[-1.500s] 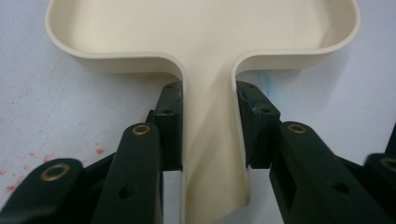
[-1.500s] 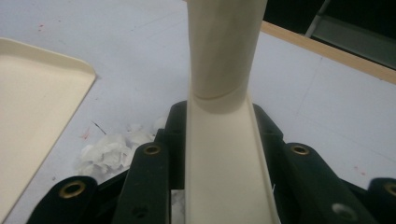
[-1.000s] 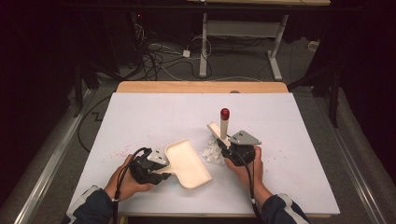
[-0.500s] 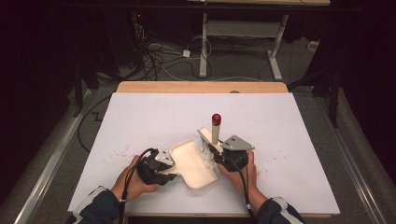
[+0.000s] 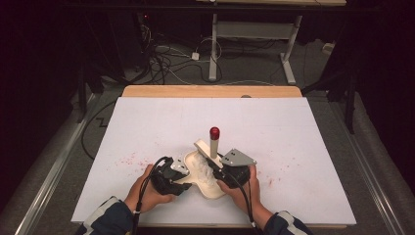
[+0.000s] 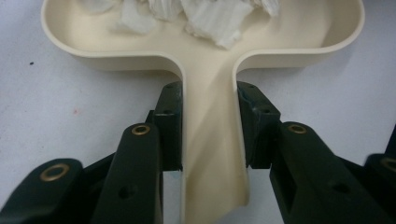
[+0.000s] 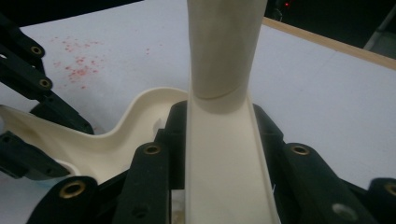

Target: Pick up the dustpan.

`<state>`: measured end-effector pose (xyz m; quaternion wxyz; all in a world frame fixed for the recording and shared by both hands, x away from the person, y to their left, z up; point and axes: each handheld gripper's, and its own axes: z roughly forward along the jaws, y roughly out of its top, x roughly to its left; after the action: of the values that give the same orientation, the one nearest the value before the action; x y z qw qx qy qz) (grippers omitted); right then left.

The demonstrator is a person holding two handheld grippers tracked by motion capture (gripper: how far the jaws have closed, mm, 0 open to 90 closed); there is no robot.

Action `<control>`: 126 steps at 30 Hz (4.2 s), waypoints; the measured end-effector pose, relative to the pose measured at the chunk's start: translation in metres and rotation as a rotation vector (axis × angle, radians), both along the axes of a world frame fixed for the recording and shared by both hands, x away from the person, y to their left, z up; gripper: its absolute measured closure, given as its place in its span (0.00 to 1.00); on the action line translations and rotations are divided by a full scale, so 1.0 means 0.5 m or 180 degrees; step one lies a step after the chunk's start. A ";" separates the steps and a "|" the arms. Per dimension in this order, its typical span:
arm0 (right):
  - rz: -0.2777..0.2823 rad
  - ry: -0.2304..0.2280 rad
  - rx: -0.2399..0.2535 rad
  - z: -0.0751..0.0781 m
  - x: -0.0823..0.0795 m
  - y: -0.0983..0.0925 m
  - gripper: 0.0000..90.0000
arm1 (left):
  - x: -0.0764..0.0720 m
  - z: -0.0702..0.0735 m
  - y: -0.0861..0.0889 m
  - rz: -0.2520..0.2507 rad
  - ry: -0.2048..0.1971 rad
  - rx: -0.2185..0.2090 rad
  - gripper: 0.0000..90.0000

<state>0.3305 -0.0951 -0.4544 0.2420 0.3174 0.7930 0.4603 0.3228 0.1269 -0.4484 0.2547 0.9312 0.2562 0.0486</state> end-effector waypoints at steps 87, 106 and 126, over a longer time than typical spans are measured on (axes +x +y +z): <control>0.0034 0.0433 -0.0183 0.043 -0.070 -0.177 0.75 | 0.002 -0.014 -0.009 -0.0047 -0.0011 0.0131 0.71; 0.0033 0.0371 -0.0397 0.053 -0.078 -0.200 0.75 | 0.002 -0.014 -0.010 -0.0051 -0.0004 0.0148 0.71; 0.0331 0.0275 -0.0185 0.078 -0.095 -0.185 0.75 | 0.003 -0.017 -0.010 -0.0053 -0.0003 0.0145 0.71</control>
<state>0.2831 -0.1878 -0.4155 0.1924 0.2883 0.8311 0.4349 0.3242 0.1220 -0.4570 0.2339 0.9388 0.2472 0.0527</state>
